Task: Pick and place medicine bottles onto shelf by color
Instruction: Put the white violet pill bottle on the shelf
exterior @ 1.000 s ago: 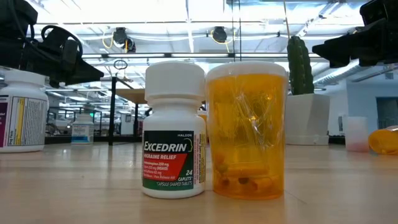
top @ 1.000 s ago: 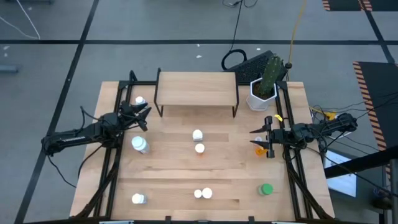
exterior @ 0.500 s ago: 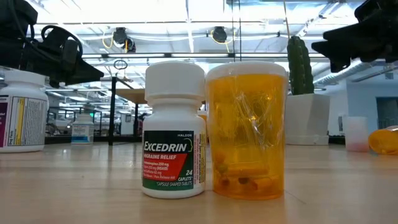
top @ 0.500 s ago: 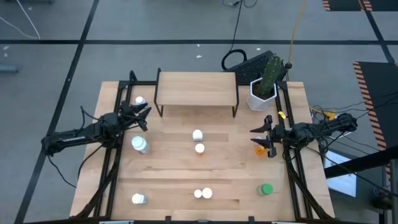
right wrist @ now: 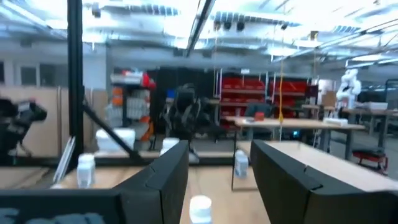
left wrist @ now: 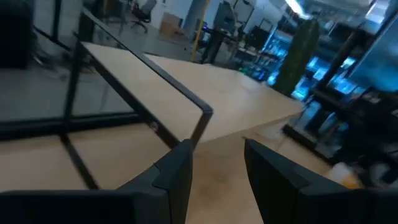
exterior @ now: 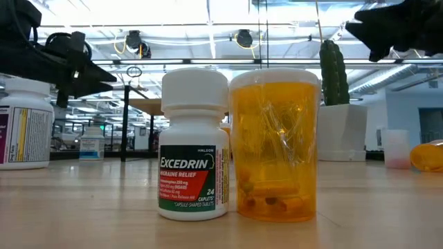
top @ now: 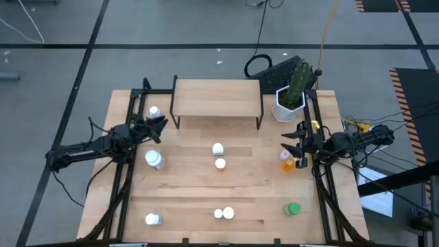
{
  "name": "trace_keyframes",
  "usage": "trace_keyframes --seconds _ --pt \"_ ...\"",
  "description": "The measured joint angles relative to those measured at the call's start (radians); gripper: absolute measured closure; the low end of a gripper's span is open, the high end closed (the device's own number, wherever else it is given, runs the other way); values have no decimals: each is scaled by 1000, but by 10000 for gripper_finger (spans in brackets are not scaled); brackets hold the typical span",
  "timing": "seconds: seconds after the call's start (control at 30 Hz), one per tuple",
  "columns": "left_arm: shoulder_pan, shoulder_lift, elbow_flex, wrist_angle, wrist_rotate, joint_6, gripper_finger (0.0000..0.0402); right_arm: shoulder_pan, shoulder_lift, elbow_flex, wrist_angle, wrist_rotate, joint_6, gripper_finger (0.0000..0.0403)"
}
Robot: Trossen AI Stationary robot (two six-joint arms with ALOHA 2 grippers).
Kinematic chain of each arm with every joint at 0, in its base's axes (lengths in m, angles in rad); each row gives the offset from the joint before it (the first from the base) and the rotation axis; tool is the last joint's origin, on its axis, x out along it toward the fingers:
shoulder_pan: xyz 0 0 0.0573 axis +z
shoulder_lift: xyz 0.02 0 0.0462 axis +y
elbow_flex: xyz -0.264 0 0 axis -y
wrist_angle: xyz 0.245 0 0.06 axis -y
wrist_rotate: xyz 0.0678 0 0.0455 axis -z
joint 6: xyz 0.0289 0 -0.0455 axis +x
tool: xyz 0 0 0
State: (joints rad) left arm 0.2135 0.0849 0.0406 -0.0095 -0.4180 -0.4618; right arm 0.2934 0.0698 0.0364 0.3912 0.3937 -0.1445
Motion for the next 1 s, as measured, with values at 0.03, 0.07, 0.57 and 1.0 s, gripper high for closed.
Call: trace_keyframes --seconds 0.03,0.07,0.57,1.0 --pt "1 0 0 3 31 -3 254 -1 4 0 26 8 -11 236" --pt "0 0 0 8 83 33 254 -2 12 0 56 39 -21 236" --pt "-82 209 535 -542 490 277 254 -181 260 0 336 121 -27 205" --pt "-118 521 674 -1095 618 -48 254 -291 532 70 472 -30 37 88"
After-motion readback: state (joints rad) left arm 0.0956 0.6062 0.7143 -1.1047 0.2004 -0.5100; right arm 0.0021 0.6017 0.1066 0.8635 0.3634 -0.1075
